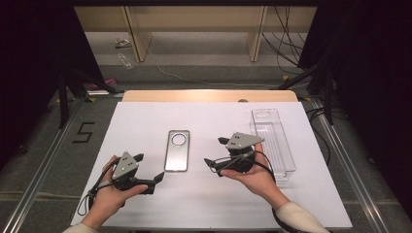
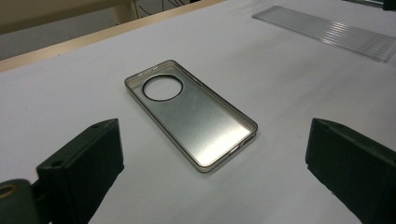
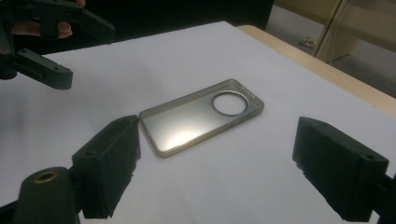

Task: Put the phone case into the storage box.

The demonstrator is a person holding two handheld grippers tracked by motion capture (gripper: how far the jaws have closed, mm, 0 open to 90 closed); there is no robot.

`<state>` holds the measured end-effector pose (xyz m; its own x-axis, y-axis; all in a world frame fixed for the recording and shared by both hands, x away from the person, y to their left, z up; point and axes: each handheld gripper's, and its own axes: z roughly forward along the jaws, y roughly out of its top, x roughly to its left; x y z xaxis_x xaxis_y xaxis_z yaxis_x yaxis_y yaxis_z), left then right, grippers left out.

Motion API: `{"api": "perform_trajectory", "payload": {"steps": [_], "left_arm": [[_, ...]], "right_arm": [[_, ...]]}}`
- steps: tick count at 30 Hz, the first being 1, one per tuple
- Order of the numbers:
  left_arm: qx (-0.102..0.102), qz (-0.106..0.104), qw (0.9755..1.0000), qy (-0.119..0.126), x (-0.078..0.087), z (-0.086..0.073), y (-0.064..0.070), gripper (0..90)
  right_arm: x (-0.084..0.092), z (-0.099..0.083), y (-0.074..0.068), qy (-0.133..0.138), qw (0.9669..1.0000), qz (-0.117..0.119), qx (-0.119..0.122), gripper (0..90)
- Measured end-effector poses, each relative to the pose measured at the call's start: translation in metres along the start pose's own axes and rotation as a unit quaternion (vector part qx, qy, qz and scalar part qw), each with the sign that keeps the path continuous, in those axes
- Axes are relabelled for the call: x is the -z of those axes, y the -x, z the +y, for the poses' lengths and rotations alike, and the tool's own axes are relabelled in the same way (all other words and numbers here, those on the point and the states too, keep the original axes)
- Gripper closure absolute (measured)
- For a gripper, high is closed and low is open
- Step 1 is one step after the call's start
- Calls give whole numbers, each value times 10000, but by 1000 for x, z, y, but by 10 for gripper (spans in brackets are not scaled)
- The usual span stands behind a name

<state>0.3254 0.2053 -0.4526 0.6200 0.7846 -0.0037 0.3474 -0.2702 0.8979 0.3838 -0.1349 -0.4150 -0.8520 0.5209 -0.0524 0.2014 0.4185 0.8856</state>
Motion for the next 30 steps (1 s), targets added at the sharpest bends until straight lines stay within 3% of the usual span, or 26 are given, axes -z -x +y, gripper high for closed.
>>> {"api": "perform_trajectory", "payload": {"steps": [10, 18, 24, 30], "left_arm": [[-50, 27, 10000, -8, 6, -2, -5, 36], [-61, 54, 10000, 23, 9, -4, -10, 36], [-116, 109, 9999, 40, 9, -4, -15, 36], [-129, 149, 9998, 54, 9, -6, -21, 35]], "right_arm": [[-39, 18, -13, -397, 9984, 222, 324, 169], [-78, 28, -28, -918, 9919, 475, 742, 191], [-96, 30, -34, -1063, 9897, 558, 784, 194], [-109, 27, -38, -1331, 9848, 656, 901, 207]]}}
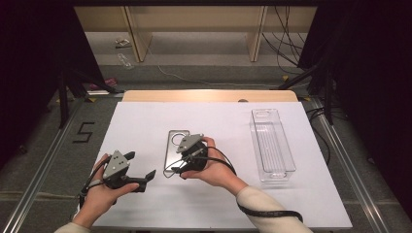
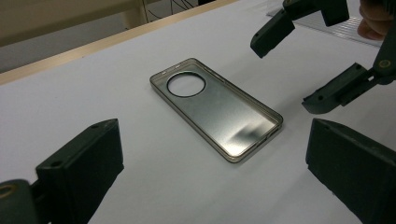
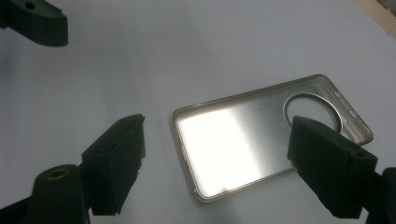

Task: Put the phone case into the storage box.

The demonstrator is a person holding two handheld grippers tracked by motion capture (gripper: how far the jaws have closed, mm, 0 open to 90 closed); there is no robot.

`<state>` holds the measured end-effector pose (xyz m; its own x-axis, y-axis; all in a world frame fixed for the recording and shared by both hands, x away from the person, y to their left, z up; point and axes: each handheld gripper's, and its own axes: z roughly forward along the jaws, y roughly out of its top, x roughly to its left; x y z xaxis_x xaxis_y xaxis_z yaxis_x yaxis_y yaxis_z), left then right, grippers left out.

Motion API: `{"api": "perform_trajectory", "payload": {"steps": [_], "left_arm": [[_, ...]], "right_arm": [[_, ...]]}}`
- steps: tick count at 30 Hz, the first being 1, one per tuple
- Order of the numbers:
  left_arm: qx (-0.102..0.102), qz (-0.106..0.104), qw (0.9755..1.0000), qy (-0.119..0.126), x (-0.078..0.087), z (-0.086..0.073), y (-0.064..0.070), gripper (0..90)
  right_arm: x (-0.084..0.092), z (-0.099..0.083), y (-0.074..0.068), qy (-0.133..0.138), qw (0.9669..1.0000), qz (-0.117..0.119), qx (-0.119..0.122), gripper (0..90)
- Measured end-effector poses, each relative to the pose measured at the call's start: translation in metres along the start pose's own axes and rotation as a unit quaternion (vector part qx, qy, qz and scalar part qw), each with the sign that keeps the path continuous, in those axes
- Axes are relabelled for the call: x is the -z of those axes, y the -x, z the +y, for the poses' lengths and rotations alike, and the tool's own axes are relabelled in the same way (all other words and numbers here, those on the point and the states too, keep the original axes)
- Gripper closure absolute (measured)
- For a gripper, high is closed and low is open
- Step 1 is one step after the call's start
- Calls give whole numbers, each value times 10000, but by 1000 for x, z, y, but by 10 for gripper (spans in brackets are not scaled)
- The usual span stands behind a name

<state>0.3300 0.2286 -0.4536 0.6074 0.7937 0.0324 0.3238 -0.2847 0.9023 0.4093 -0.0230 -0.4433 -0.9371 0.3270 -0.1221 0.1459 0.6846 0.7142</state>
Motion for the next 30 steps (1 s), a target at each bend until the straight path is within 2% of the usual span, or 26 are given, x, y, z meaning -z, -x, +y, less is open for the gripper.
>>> {"api": "perform_trajectory", "payload": {"steps": [5, 9, 15, 18, 19, 22, 23, 24, 27, 30], "left_arm": [[30, 76, 10000, -19, 0, -2, -4, 36], [20, 89, 10000, -37, 0, -2, -5, 36], [5, 102, 9999, -65, -1, -2, -5, 38], [8, 103, 9999, -92, -1, -3, -5, 38], [5, 104, 9999, -99, -2, -3, -5, 38], [18, 95, 9999, -116, -2, -4, -5, 38], [25, 102, 9999, -114, -2, -4, -5, 38], [30, 109, 9999, -117, -2, -4, -5, 38], [22, 128, 9998, -123, -2, -4, -6, 38], [5, 127, 9998, -131, -2, -4, -5, 38]], "right_arm": [[-8, 1, -2, -302, 9994, 142, 77, 238], [-15, 3, -4, -586, 9978, 195, 225, 260], [-23, 9, -5, -912, 9947, 140, 444, 300], [-27, 11, -6, -1079, 9929, 109, 488, 303], [-28, 12, -6, -1170, 9921, 117, 437, 311], [-31, 14, -6, -1247, 9912, 105, 438, 318], [-32, 15, -5, -1248, 9907, 104, 533, 320], [-32, 16, -6, -1320, 9900, 82, 494, 326], [-34, 17, -5, -1397, 9882, 70, 625, 335], [-35, 19, -6, -1452, 9877, 16, 575, 335]]}}
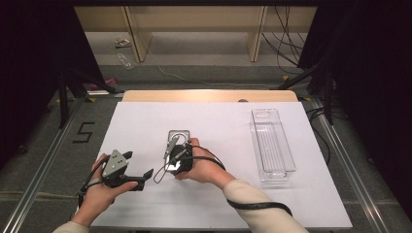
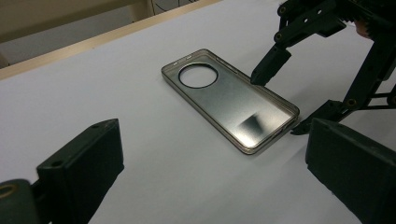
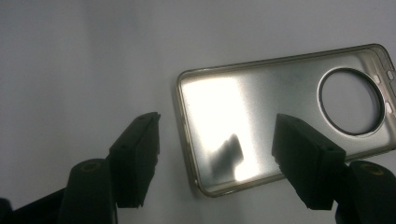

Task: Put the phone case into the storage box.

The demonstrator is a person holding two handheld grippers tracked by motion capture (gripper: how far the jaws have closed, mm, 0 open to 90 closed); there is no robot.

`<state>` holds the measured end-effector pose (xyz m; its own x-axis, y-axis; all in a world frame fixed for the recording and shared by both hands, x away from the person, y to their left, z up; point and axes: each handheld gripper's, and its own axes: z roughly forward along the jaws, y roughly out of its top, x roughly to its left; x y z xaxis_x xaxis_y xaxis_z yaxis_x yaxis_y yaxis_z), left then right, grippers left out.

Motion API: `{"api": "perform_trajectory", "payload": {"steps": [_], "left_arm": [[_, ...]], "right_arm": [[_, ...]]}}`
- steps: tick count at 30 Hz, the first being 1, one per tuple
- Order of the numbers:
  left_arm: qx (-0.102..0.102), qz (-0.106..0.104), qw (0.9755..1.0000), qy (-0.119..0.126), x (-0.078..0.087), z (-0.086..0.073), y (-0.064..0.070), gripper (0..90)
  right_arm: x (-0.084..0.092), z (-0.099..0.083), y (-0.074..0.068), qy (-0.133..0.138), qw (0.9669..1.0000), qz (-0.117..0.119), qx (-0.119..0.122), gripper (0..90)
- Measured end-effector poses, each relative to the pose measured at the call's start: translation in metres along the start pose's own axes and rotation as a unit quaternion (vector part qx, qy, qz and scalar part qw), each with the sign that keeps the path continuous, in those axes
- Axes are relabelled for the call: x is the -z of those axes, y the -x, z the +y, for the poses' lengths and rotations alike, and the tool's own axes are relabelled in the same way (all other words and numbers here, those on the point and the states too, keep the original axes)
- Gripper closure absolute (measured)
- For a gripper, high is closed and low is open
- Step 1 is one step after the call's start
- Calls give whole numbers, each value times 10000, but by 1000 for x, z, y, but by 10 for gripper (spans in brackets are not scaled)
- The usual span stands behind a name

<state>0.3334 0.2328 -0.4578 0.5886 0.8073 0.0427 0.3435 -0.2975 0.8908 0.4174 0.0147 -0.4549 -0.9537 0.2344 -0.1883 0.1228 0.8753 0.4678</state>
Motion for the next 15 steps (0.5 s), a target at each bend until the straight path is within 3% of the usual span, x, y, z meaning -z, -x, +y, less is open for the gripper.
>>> {"api": "perform_trajectory", "payload": {"steps": [15], "left_arm": [[-10, -10, 10000, -13, -1, 0, 0, 38]], "right_arm": [[-4, 5, -1, -310, 9992, -78, 253, 364]]}}
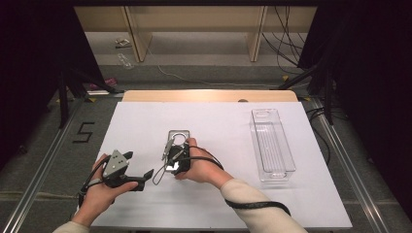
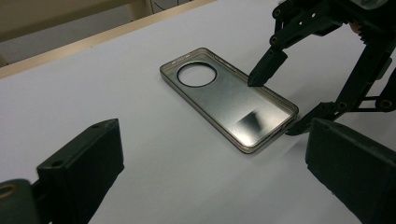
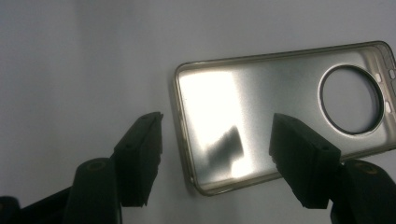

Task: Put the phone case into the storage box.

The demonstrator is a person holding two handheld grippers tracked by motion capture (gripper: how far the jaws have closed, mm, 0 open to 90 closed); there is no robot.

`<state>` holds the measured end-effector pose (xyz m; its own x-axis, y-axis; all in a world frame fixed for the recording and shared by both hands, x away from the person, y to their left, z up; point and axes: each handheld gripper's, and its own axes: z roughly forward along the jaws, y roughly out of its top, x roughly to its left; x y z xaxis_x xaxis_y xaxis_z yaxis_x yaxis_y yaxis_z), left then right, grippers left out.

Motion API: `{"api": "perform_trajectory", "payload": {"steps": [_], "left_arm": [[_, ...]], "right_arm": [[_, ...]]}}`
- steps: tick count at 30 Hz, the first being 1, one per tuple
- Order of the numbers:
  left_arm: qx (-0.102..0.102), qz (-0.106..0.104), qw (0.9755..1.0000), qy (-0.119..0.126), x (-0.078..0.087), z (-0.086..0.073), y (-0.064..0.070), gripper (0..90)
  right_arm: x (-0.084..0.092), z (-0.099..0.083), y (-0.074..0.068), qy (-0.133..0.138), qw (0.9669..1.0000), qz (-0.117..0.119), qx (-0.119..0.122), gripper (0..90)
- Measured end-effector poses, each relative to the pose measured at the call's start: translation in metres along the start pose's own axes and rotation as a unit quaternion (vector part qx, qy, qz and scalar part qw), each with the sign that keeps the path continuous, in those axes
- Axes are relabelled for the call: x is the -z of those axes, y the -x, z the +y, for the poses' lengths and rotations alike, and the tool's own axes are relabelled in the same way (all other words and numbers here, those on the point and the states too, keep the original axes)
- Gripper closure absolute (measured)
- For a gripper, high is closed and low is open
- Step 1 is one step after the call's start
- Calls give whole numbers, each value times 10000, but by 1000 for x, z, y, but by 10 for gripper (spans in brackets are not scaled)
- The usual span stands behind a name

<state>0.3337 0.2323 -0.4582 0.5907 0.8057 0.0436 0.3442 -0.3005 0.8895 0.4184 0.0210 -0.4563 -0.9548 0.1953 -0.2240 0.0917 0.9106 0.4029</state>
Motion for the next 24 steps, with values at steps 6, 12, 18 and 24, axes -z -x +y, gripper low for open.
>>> {"api": "perform_trajectory", "payload": {"steps": [6, 12, 18, 24], "left_arm": [[4, 1, 10000, 7, 0, 0, 0, 38], [9, 7, 10000, 11, 0, 0, 0, 38], [8, 7, 10000, 14, 0, 0, 0, 38], [10, 7, 10000, 17, 0, 0, 0, 39]], "right_arm": [[-3, 1, 0, -97, 9999, -54, 19, 368], [-6, 2, 0, -190, 9998, -42, 93, 383], [-9, 3, 0, -324, 9992, -82, 236, 410], [-10, 5, 0, -404, 9988, -70, 260, 427]]}}
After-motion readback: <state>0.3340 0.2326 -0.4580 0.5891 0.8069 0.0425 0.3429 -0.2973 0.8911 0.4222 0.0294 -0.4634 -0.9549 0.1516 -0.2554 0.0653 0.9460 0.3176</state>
